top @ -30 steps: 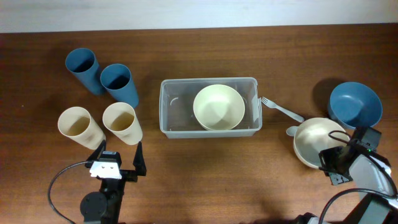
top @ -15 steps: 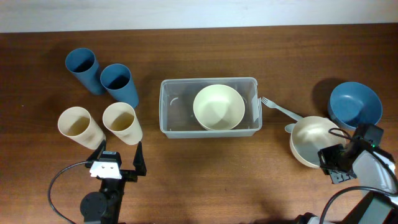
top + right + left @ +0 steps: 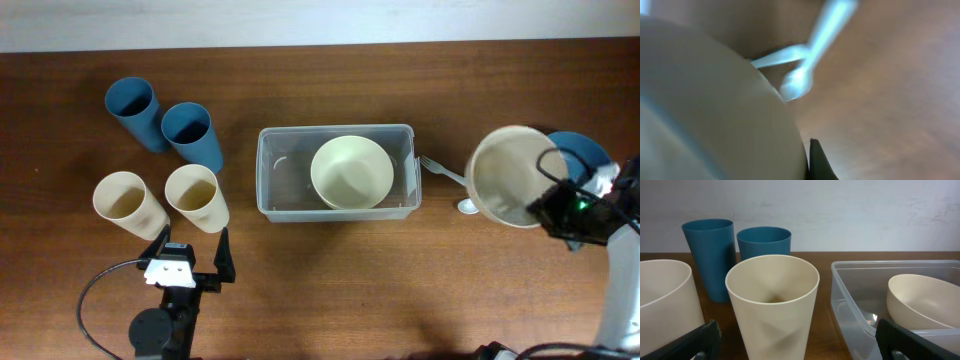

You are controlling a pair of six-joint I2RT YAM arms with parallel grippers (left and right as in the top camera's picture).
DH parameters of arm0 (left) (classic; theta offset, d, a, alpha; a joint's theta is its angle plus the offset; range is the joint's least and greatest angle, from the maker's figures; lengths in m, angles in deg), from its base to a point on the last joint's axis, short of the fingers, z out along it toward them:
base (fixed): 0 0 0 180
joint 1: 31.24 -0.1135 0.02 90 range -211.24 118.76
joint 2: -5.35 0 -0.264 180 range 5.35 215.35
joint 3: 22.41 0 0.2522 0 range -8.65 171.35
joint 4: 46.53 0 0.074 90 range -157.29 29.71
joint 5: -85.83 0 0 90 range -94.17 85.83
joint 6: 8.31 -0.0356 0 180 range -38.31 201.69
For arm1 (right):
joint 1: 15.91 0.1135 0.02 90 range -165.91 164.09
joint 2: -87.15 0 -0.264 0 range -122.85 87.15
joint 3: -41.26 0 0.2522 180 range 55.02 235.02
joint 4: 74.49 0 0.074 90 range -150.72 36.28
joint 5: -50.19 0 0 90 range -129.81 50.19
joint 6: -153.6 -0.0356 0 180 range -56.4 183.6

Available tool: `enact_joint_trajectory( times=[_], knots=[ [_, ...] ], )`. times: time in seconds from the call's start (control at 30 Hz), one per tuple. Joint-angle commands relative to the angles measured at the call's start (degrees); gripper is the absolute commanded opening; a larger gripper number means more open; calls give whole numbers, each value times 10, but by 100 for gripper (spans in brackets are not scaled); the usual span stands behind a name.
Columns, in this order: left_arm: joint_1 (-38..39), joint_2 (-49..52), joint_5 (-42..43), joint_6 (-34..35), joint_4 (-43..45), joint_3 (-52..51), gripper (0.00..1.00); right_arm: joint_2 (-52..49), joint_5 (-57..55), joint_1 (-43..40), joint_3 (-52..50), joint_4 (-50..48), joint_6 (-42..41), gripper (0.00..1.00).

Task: Pack container
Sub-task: 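Carry the near beige bowl and stack it into the first bowl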

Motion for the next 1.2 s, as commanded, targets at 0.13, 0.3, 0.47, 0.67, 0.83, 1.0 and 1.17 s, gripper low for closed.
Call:
enact_joint_trajectory(
  times=[0.13,0.3,0.47,0.67,0.83,1.0,1.17],
  knots=[
    [-3,-4,6,-11,-1,-3,100,17,124,137,44,-26,100,4],
    [-3,-4,6,-11,-1,-3,100,17,5,283,44,-92,39,4],
    [-3,-4,6,-11,-1,-3,100,-3,-167,408,45,-139,-46,4],
    [-3,-4,6,-11,-1,-3,100,-59,-221,450,46,-171,-57,4],
    [-3,-4,6,-11,-1,-3,100,-110,-226,451,64,-170,-52,4],
    [-3,-4,6,-11,-1,-3,100,-153,-226,470,88,-164,-35,4],
    [-3,-4,6,-11,-1,-3,100,-166,-226,495,100,-170,-35,4]
  ],
)
